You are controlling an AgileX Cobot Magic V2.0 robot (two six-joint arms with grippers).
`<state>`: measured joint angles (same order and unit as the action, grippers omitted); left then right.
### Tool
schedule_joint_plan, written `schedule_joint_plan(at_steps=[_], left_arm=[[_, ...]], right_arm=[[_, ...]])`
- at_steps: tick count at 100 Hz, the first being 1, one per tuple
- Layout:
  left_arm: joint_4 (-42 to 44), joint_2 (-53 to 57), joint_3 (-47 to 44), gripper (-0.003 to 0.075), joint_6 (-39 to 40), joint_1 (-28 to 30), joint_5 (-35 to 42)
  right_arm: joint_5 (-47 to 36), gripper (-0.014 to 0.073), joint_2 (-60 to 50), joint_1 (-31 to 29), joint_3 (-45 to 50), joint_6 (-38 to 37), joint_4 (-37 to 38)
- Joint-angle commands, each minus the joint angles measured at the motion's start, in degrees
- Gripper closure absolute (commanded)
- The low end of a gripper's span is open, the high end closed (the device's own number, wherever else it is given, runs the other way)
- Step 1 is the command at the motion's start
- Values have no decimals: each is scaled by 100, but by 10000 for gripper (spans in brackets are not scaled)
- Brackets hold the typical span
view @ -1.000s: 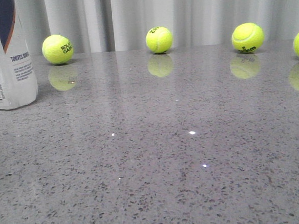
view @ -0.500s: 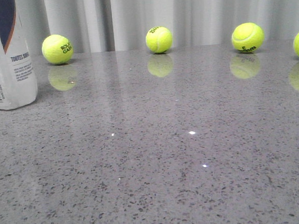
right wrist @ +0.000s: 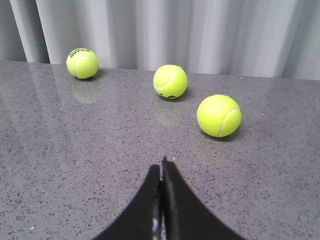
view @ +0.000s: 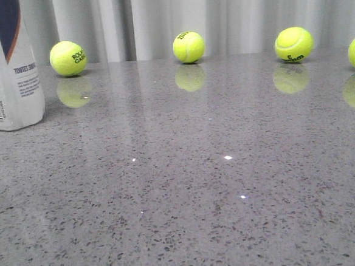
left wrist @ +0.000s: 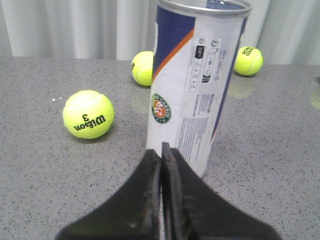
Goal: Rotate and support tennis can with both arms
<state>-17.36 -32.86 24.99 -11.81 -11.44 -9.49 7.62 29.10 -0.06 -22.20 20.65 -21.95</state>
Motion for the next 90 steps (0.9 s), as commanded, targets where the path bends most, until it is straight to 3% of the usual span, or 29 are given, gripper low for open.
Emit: schedule_joint_plan(at_steps=[1, 63, 90], left_arm=[[-68, 11, 150, 741, 55, 4, 486], [-68, 11, 150, 741, 55, 4, 474], [375, 423, -193, 741, 69, 157, 496]], right_arm=[[-451, 659, -1, -49, -157, 6, -53], [-451, 659, -1, -49, -157, 6, -53], [-451, 659, -1, -49, -157, 6, -53]])
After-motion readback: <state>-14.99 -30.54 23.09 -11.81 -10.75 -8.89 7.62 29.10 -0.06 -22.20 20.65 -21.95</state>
